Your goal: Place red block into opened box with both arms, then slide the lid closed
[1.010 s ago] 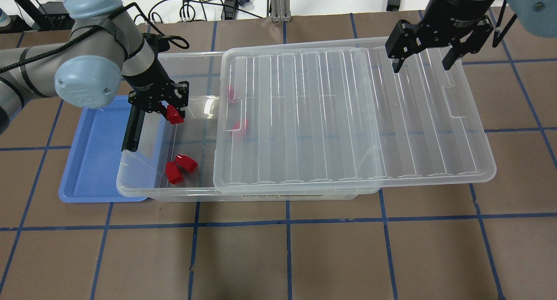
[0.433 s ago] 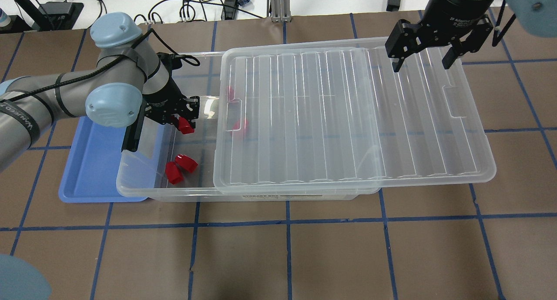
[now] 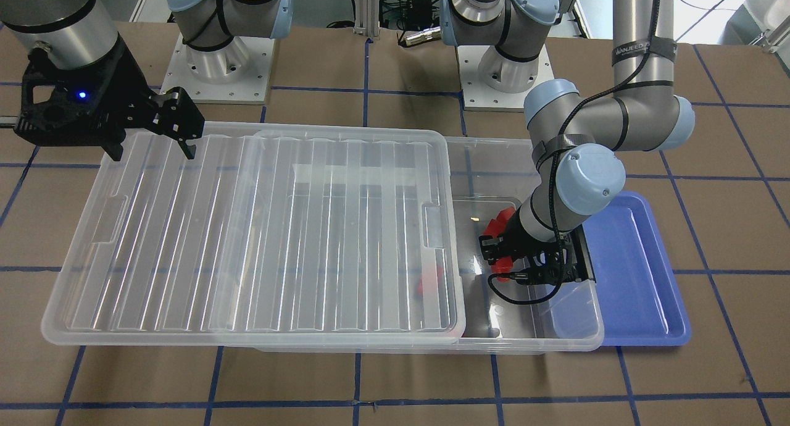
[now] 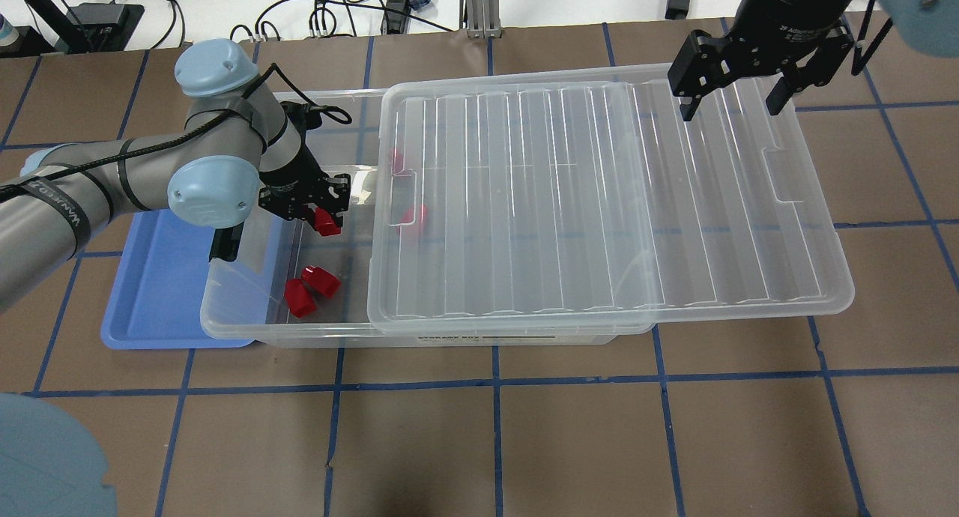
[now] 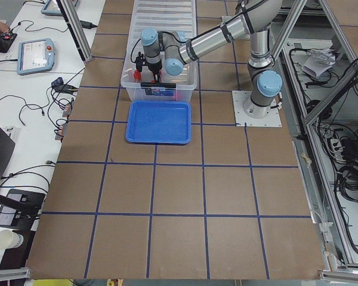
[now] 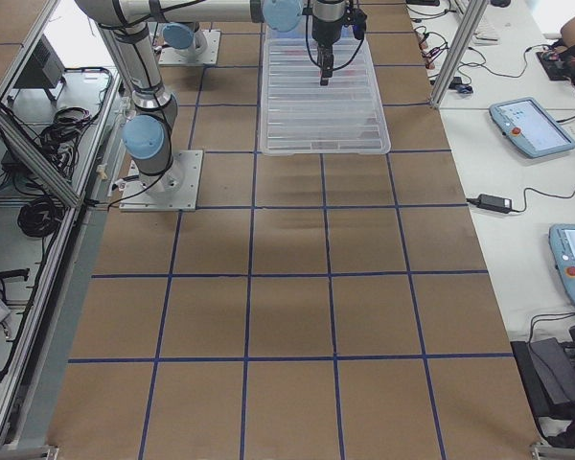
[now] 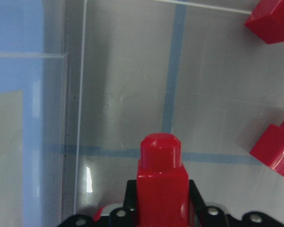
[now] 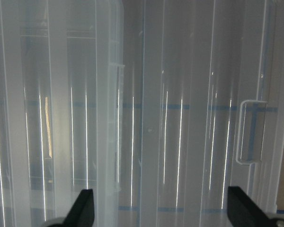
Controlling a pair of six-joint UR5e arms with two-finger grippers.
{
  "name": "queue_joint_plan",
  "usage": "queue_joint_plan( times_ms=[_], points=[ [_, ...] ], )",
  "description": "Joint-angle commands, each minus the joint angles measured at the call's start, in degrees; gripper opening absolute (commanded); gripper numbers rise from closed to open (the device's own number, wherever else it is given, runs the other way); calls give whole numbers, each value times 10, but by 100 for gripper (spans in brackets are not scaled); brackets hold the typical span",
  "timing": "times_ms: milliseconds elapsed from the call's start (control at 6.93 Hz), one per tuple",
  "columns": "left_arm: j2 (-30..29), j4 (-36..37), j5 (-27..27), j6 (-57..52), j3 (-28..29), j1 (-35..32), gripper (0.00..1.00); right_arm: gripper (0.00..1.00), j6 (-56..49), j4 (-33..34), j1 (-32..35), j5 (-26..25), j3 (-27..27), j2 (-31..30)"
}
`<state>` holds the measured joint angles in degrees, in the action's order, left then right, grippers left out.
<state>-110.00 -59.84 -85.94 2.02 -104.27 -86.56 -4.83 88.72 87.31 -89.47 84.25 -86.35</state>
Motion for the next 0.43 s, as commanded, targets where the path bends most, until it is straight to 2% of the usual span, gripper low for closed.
queue_joint_plan(
  times_ms=[0,288],
  points=[
    [-6,14,-2,-5,-15,0,0,100,-1,-1,-1,-5,0,0],
    [-13,29,-4,-16,-18,0,0,100,-21,-7,-15,-30,0,2]
  ],
)
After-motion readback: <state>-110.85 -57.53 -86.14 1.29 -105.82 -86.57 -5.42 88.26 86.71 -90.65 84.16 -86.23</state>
